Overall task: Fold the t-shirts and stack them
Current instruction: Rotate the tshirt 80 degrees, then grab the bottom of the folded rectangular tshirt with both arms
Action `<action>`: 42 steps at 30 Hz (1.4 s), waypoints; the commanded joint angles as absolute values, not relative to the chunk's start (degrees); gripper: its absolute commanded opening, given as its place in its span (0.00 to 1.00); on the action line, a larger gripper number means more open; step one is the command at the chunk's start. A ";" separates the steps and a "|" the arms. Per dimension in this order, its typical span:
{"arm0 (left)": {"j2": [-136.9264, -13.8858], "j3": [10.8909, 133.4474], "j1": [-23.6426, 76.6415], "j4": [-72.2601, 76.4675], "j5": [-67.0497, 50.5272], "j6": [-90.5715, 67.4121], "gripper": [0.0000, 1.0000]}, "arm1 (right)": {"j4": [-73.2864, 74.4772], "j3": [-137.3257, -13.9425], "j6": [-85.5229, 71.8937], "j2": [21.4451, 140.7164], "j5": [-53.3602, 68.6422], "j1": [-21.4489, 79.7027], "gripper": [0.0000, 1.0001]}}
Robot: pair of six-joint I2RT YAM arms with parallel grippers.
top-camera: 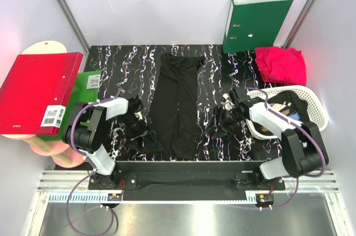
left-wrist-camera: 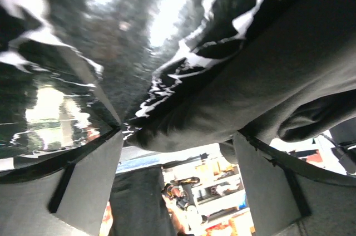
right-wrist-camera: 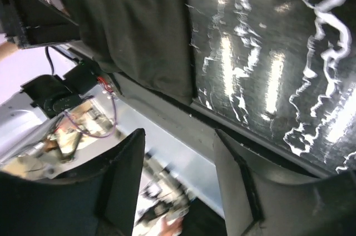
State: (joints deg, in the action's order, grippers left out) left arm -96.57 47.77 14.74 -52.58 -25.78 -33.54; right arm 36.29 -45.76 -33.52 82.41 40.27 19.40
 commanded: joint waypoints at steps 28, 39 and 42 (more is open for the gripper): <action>-95.01 40.78 16.96 -40.96 -27.33 -30.32 0.75 | 14.59 -52.46 -42.36 102.82 18.71 48.69 0.61; -97.82 43.15 16.96 -40.87 -27.60 -30.15 0.63 | 43.59 -60.21 -39.46 102.22 15.11 48.69 0.62; -98.61 43.68 16.96 -40.87 -27.60 -29.88 0.63 | 42.81 -57.22 -40.07 101.69 17.31 48.69 0.62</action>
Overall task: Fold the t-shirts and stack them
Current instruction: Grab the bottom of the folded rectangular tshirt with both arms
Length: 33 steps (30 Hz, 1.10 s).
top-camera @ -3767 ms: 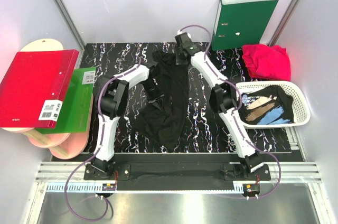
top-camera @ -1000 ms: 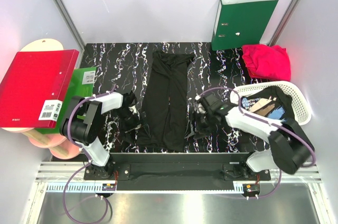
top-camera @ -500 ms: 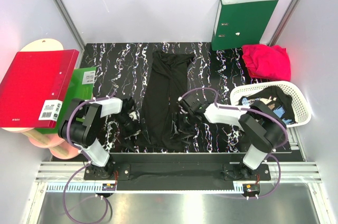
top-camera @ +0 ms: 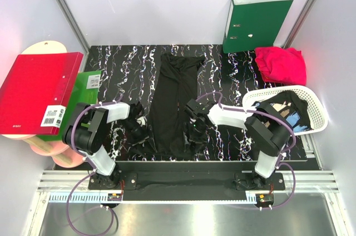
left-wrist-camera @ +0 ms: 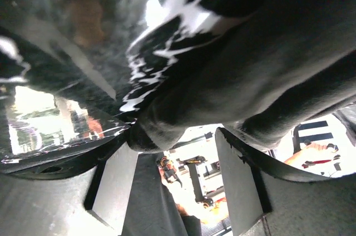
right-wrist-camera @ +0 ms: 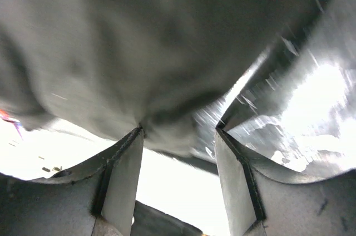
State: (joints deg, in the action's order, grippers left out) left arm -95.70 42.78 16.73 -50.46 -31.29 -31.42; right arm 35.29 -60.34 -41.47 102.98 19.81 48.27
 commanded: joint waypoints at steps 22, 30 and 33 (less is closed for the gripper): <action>-99.14 45.26 17.14 -42.97 -28.39 -28.21 0.00 | 32.43 -59.24 -38.06 107.06 25.84 48.69 0.00; -91.50 49.74 17.58 -49.12 -26.72 -27.25 0.00 | 44.54 -63.80 -35.07 98.09 18.99 48.69 0.00; -88.60 53.08 17.75 -50.97 -25.49 -27.59 0.00 | 46.14 -66.87 -34.11 95.20 15.65 48.69 0.00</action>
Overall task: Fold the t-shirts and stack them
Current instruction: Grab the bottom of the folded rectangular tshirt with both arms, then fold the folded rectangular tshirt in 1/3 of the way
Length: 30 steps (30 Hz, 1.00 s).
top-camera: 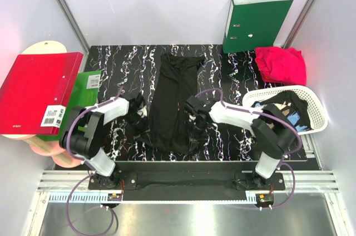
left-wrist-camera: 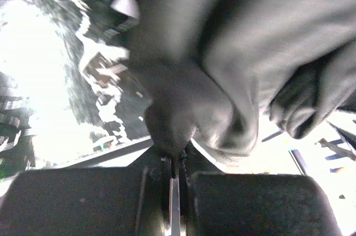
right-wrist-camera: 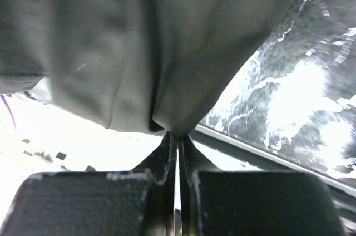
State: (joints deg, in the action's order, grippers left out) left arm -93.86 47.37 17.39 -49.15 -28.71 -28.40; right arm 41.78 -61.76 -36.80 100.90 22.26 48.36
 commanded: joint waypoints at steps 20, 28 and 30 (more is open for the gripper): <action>-105.63 84.98 18.90 -52.29 -21.97 -29.45 0.00 | 49.48 -90.07 -21.19 107.30 -1.04 35.95 0.00; -119.08 101.57 18.81 -57.56 -21.98 -27.51 0.00 | 50.80 -102.91 -17.49 118.20 -1.76 32.35 0.00; -121.80 104.57 18.46 -58.70 -21.88 -27.07 0.00 | 51.06 -105.99 -17.23 120.93 -1.58 31.73 0.00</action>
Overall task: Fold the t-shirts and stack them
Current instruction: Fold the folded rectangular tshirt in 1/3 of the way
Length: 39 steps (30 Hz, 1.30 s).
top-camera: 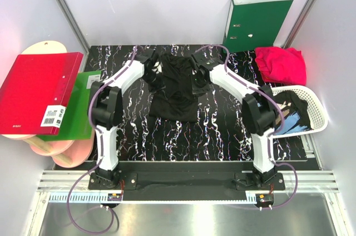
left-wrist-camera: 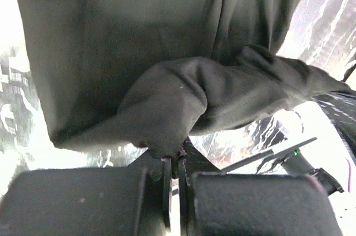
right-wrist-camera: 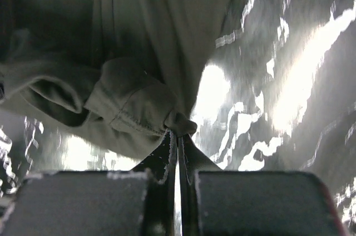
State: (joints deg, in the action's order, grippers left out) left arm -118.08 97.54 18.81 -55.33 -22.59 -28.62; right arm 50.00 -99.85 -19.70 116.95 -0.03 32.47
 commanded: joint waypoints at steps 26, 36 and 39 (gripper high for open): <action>-119.63 105.84 13.62 -57.92 -23.02 -24.70 0.99 | 42.11 -109.09 -17.67 118.05 -13.89 28.56 0.98; -114.26 95.98 13.27 -55.90 -21.97 -23.64 0.00 | 37.78 -101.86 -19.07 116.00 23.78 28.30 0.00; -114.70 94.57 12.92 -55.99 -21.45 -23.73 0.00 | 40.15 -104.84 -19.43 121.10 28.28 28.39 0.00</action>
State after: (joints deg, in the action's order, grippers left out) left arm -116.42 96.42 13.45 -57.39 -21.82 -24.38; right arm 38.79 -102.19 -18.55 115.33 14.46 28.38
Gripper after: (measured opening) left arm 0.007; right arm 0.009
